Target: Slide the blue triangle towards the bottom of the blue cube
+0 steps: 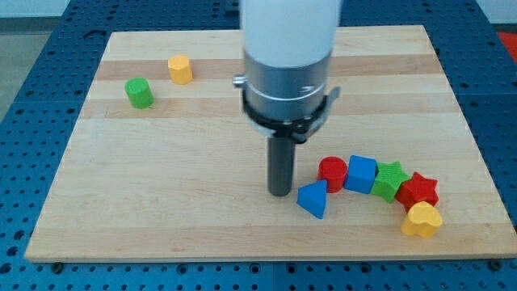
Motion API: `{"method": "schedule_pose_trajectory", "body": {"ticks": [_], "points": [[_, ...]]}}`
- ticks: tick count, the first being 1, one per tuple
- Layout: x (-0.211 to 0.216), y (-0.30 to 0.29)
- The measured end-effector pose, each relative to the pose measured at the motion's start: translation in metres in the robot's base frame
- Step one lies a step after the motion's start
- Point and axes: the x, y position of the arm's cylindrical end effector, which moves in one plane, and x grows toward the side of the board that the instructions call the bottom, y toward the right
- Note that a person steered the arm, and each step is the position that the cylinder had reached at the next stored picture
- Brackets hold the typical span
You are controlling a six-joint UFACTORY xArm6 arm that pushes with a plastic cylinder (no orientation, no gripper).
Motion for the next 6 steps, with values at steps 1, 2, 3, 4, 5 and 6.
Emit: {"method": "schedule_pose_trajectory", "body": {"ticks": [1,2,3,4,5,6], "points": [[0.011,-0.03],[0.027,-0.033],[0.03,-0.006],[0.03,0.025],[0.03,0.057],[0.03,0.084]]}}
